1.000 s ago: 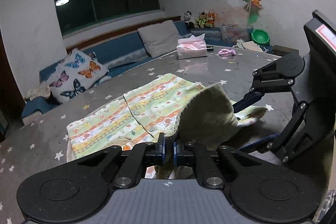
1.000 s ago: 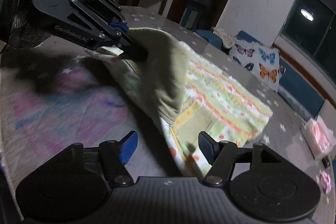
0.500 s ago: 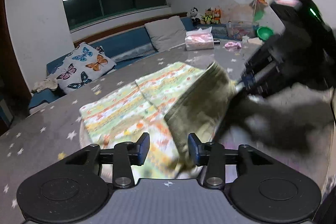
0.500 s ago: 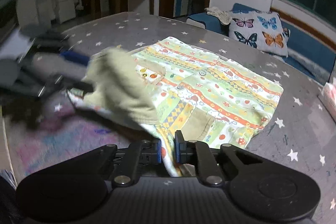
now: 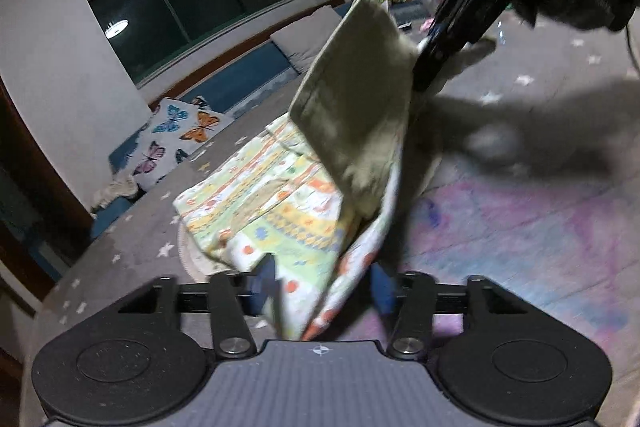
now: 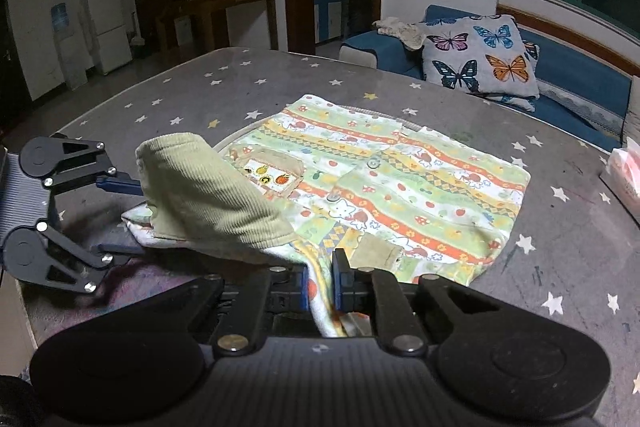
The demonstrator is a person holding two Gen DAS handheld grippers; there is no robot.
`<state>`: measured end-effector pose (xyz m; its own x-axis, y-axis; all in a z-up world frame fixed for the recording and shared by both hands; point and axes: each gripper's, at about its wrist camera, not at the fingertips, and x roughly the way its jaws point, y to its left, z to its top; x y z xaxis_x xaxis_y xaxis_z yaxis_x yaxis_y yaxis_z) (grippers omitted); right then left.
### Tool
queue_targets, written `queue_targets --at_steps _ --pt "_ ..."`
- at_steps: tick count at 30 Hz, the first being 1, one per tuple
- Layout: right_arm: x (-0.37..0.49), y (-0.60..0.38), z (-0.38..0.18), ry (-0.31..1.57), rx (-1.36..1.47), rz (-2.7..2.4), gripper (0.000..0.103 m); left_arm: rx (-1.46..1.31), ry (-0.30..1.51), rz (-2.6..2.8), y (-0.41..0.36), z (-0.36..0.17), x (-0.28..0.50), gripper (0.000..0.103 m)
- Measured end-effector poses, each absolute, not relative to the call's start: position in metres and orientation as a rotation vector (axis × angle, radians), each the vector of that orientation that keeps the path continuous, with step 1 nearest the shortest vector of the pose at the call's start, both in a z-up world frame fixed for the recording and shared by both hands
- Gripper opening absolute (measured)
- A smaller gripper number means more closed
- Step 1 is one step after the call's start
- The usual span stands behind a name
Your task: Fold clothes
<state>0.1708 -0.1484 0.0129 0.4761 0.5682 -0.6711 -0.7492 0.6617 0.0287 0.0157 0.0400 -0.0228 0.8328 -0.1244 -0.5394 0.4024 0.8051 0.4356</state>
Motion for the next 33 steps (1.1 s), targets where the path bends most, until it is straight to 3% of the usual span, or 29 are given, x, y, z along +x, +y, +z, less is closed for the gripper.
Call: queue_targets --at_steps 3,6,21,33 --pt "0.168 -0.149 0.012 0.689 -0.282 0.806 0.008 0.566 0.527 -0.283 0.049 -0.021 0.019 0.012" --pt "0.158 -0.15 0.013 0.66 -0.29 0.8 0.007 0.545 0.503 -0.267 0.055 -0.011 0.015 0.008" --pt "0.041 -0.187 0.055 0.682 -0.319 0.921 0.006 0.465 0.494 -0.372 0.046 0.066 -0.098 0.008" --pt "0.133 -0.158 0.07 0.709 -0.356 0.883 0.006 0.4 0.496 -0.323 0.073 0.071 0.009 0.008"
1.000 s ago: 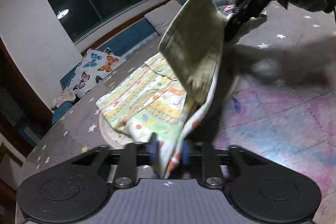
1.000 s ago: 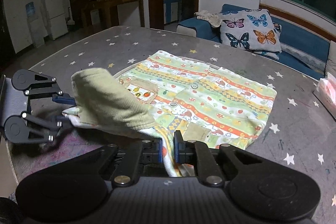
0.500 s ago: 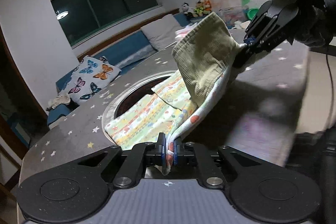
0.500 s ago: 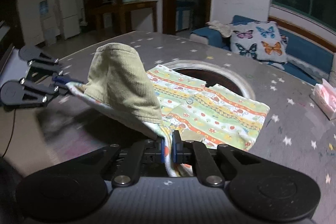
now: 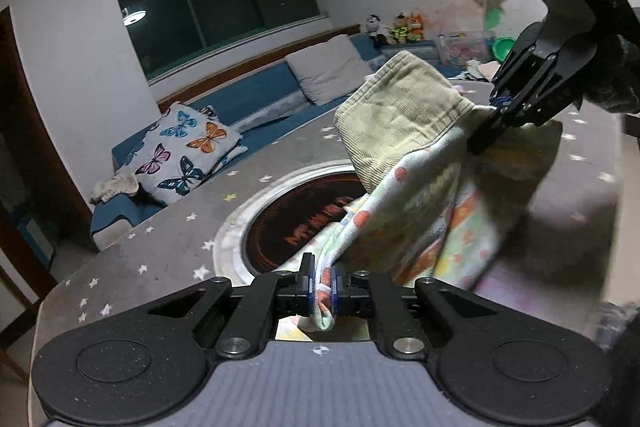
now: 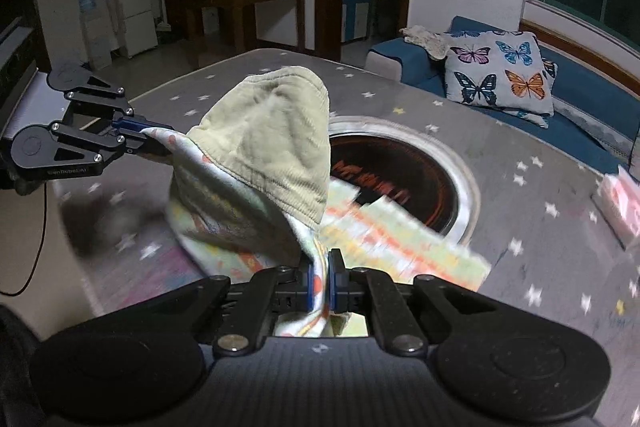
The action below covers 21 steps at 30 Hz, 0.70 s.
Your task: Fold clothes
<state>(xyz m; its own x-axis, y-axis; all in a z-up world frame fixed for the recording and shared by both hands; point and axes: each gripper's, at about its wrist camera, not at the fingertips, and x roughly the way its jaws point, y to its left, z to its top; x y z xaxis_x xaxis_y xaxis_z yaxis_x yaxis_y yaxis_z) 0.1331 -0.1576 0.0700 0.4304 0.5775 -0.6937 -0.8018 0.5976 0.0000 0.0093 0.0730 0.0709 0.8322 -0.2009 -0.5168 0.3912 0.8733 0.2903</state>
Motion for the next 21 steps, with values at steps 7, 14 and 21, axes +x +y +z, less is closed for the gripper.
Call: queue_targets --at_steps 7,14,21 --pt "0.22 -0.13 0.034 0.784 -0.305 0.796 0.018 0.336 0.629 -0.263 0.09 0.025 0.102 0.008" --pt "0.241 -0.151 0.011 0.8 -0.195 0.715 0.055 0.284 0.682 -0.24 0.098 -0.003 0.126 0.011" --pt "0.221 -0.185 0.039 0.708 -0.138 0.633 0.058 0.273 0.681 -0.215 0.094 0.0 0.114 0.009"
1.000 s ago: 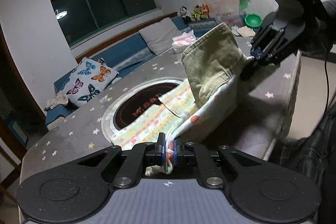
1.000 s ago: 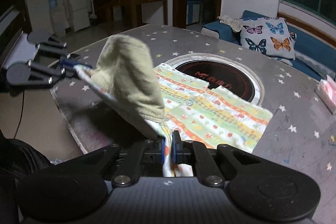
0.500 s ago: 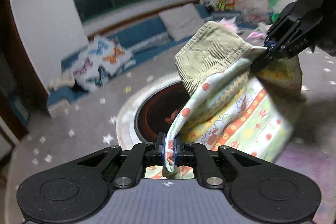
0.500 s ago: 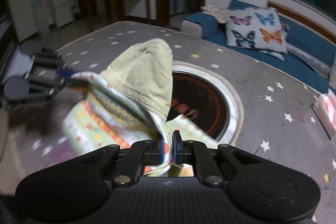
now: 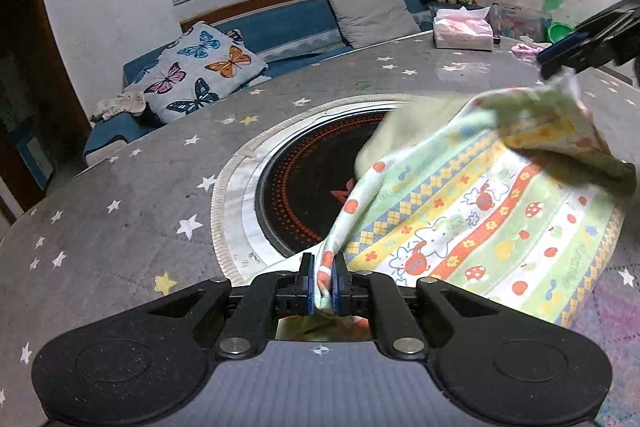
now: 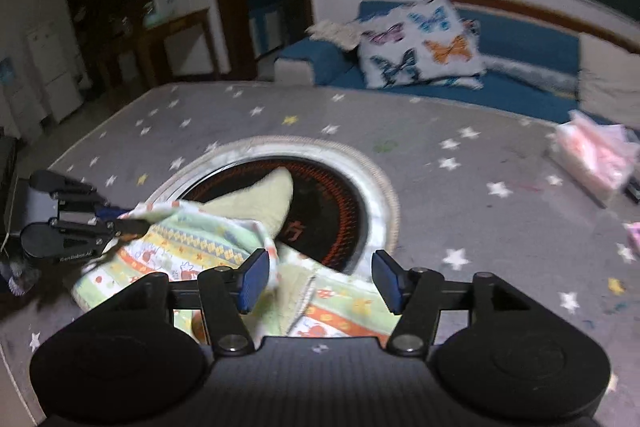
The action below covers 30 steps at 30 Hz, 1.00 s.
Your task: Fold clothes
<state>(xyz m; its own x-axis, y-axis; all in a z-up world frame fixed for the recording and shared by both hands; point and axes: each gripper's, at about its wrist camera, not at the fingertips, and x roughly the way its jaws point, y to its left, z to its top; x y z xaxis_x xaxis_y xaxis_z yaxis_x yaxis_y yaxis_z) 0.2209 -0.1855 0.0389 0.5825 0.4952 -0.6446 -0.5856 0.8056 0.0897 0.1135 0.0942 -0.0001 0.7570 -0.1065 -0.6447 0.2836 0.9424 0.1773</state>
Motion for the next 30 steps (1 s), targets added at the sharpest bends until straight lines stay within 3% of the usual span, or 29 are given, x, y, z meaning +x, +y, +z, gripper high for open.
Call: queue_targets --at_steps 8,13,15,17,20,30 --pt "0.177 -0.187 0.04 0.614 -0.162 0.627 0.058 0.211 0.709 -0.167 0.096 0.009 0.116 0.012" --pt "0.191 -0.18 0.007 0.691 -0.146 0.564 0.055 0.186 0.724 -0.105 0.104 0.009 0.121 0.021" --pt "0.2 -0.183 -0.005 0.736 -0.11 0.54 0.054 0.197 0.73 -0.053 0.109 0.006 0.124 0.029" --pt "0.203 -0.185 -0.015 0.767 -0.109 0.521 0.047 0.2 0.731 0.005 0.115 0.004 0.127 0.034" --pt "0.202 -0.186 -0.016 0.769 -0.108 0.502 0.033 0.162 0.73 0.064 0.127 0.007 0.13 0.03" --pt "0.223 -0.155 -0.015 0.763 -0.097 0.579 0.029 0.1 0.709 -0.224 0.082 0.024 0.12 0.022"
